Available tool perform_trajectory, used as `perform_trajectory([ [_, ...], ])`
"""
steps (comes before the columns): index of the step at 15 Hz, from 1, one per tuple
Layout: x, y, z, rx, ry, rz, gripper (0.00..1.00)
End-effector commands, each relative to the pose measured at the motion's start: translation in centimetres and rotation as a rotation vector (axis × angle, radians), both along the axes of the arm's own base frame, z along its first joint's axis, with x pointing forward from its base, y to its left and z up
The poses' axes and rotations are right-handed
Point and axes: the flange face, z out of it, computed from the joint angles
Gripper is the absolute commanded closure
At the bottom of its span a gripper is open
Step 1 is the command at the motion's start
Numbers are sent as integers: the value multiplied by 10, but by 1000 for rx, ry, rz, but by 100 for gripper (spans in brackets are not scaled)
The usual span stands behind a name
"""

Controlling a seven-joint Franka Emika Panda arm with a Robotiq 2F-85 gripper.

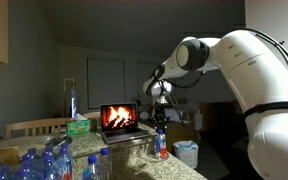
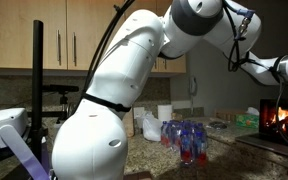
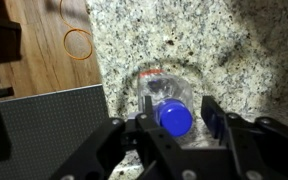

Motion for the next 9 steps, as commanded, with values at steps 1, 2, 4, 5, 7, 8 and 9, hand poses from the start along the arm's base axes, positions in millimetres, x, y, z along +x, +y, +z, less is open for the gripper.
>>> perform_trajectory([
  [1,-5,-1,2,16,-26,26,16],
  [2,-5,-1,3,15,-27,27,10],
  [4,-6,-1,7,10,-29,29,1],
  [5,-6,-1,10,6,-29,33,0],
  [7,-10,1,26,-3,-40,41,0],
  [8,-12,3,34,-7,-48,57,0],
  [9,-16,8,47,-6,-59,109,0],
])
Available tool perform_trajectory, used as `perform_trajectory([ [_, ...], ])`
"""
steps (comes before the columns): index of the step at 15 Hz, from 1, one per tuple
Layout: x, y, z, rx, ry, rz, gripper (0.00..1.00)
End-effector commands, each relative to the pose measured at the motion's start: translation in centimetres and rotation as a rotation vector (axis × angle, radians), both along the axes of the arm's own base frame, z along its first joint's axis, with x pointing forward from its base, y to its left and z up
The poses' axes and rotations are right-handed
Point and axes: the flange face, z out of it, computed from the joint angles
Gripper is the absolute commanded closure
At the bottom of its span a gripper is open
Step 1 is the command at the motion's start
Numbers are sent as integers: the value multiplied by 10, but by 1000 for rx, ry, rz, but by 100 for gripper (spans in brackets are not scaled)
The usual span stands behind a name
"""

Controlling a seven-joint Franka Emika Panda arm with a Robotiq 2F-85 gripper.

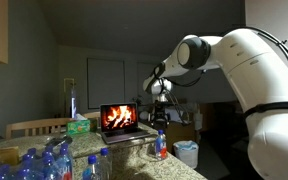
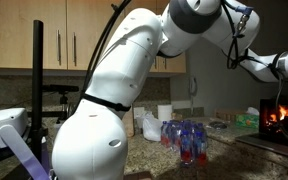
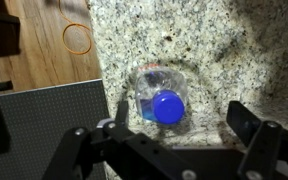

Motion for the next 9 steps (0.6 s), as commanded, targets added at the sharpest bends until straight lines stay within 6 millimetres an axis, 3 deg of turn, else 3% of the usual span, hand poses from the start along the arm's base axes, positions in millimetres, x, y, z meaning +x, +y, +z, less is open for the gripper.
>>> perform_trajectory([
  [1,-18,13,41,-1,-44,141,0],
  [3,-19,40,67,-28,-74,248,0],
  [6,-17,96,100,-81,-103,389,0],
  [9,-9,174,120,-109,-108,538,0],
])
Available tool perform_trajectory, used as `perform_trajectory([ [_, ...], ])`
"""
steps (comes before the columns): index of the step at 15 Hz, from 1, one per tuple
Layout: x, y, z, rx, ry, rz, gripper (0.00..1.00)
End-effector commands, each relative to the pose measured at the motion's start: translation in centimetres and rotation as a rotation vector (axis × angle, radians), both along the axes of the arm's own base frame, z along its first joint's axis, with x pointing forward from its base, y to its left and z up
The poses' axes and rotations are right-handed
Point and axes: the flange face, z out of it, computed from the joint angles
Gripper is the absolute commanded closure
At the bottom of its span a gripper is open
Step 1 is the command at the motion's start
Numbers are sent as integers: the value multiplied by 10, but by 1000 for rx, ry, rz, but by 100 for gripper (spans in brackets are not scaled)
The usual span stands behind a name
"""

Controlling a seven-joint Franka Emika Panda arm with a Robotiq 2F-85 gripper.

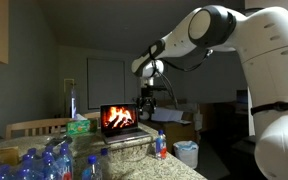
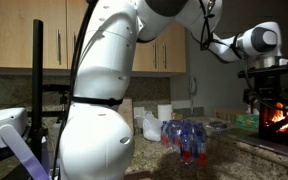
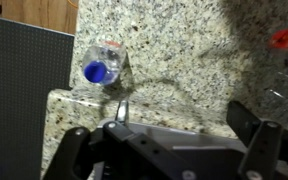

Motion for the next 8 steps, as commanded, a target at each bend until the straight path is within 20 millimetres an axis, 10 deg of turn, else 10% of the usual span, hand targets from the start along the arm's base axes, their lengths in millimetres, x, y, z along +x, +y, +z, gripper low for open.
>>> perform_trajectory([
  [1,-6,84,15,-57,4,193,0],
  [8,22,203,-16,-70,85,541,0],
])
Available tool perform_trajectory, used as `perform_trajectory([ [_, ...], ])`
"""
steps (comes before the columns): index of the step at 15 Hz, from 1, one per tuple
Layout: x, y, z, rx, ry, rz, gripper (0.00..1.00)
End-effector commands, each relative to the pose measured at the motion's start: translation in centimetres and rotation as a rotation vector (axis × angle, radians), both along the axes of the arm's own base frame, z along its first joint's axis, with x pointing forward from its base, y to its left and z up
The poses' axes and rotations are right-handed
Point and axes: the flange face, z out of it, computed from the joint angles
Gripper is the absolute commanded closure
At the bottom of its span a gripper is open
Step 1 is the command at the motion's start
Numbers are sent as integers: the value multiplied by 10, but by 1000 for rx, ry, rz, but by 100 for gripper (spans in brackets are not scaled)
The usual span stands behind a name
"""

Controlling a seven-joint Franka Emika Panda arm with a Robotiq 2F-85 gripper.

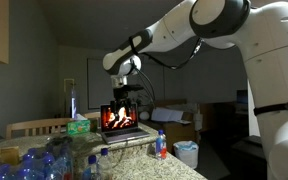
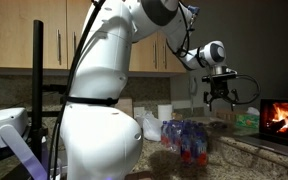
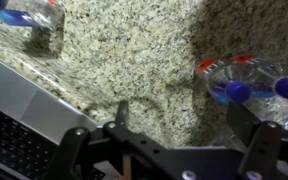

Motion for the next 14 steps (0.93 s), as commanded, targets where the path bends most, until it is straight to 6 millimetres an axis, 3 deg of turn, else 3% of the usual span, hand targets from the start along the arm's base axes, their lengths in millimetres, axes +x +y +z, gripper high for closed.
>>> perform_trajectory([
  [1,10,28,-22,-9,74,183,0],
  [10,33,115,-64,49,146,574,0],
  [14,36,130,-79,52,190,635,0],
])
